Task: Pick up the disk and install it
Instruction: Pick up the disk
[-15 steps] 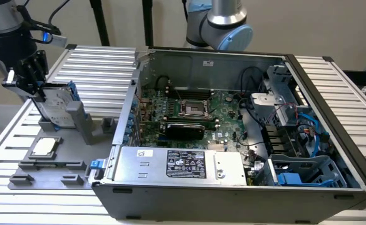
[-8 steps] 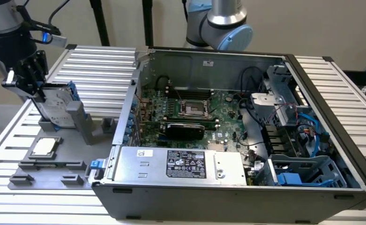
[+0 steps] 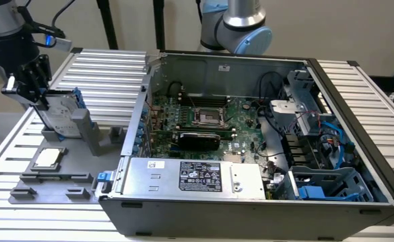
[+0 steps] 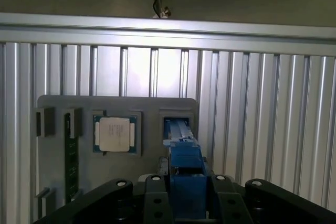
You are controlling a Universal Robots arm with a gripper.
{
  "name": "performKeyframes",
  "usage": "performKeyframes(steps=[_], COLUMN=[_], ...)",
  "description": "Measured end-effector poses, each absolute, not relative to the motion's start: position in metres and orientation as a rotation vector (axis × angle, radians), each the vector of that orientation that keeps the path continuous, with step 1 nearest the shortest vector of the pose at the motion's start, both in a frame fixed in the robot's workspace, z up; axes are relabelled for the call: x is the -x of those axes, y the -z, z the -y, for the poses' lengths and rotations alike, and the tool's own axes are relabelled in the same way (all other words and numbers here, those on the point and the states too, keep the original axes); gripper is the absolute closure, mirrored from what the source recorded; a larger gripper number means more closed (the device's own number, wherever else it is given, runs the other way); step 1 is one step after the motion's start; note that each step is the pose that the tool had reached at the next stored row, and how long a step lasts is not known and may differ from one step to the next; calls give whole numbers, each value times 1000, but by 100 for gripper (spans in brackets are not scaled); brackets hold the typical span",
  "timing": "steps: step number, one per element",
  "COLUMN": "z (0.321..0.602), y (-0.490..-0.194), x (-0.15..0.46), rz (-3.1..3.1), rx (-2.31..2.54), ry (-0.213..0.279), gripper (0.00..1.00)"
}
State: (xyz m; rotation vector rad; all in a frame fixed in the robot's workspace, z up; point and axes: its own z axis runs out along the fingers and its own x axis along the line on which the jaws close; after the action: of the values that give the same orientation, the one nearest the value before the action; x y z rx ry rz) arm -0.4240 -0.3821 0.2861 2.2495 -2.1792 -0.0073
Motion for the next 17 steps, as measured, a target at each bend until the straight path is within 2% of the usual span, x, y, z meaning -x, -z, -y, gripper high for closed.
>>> performKeyframes(steps=[17], z=[384], y=[-287], x=[424], rz=[2180], rx=[-2251], ry=[9], gripper=[67])
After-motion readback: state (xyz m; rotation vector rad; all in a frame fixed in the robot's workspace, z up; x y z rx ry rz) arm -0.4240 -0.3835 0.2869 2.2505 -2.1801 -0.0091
